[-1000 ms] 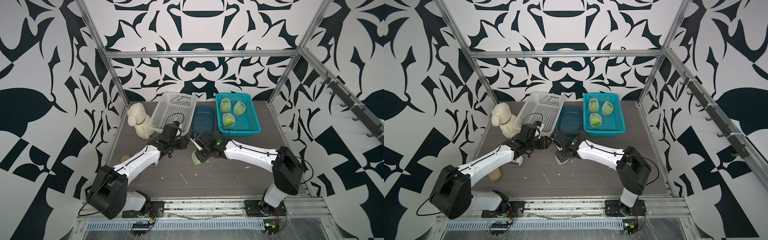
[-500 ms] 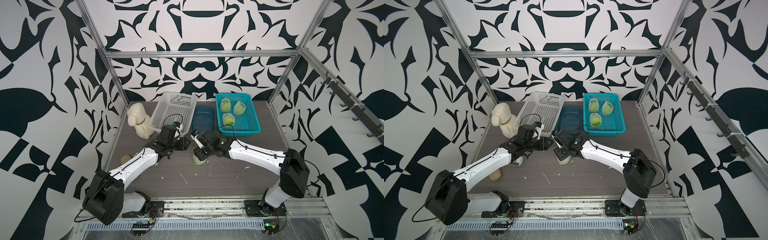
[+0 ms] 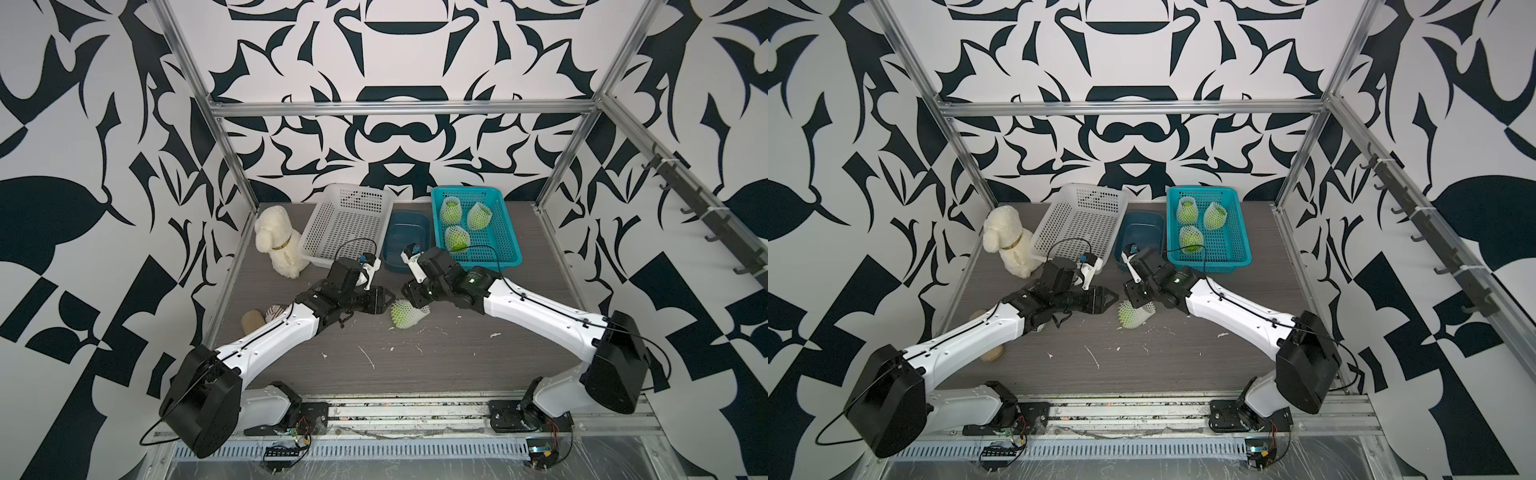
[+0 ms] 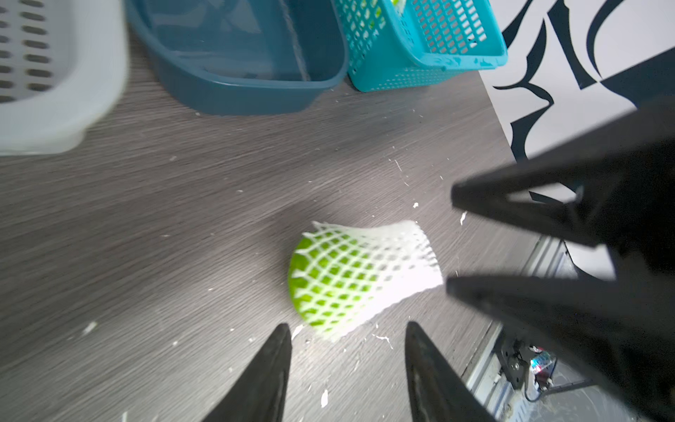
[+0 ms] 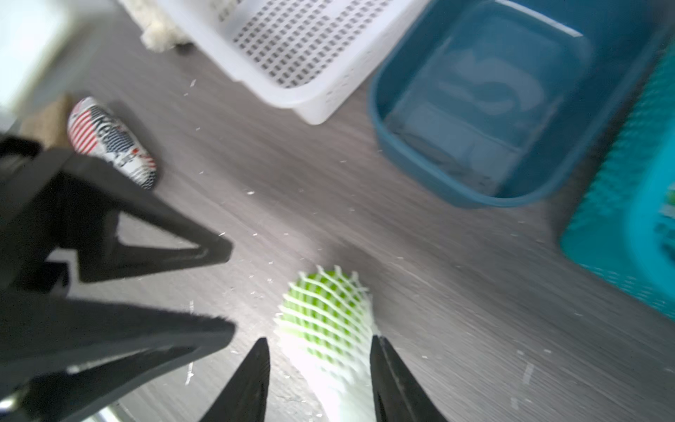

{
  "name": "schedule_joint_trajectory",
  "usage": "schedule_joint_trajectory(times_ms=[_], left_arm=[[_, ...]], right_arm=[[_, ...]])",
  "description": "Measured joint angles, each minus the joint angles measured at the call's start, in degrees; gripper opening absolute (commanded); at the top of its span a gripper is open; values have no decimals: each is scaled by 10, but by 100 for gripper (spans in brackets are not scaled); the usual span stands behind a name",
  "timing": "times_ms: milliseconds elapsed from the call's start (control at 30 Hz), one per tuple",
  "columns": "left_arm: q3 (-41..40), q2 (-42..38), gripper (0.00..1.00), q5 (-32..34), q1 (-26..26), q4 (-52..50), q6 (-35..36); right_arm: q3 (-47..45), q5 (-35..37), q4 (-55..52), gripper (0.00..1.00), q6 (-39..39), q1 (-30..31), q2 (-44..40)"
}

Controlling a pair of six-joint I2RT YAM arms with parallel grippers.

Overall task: Sleeve custard apples in foam nets
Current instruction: Put on the foam net on the custard apple.

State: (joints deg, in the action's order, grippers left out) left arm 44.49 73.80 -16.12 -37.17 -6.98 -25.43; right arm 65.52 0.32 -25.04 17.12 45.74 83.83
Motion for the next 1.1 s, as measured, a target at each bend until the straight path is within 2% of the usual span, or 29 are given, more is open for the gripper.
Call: schedule_joint_trajectory(times_ms=[300, 600, 1100], left_arm=[[55, 57, 53, 7, -47, -17, 21], [103, 78, 53, 31, -85, -57, 56], [137, 137, 50, 105, -91, -117, 75]], right_arm=[[-69, 10, -9, 44, 11, -26, -33], [-109, -19, -4, 44, 15, -37, -58], [-136, -40, 40, 41, 27, -37, -32]])
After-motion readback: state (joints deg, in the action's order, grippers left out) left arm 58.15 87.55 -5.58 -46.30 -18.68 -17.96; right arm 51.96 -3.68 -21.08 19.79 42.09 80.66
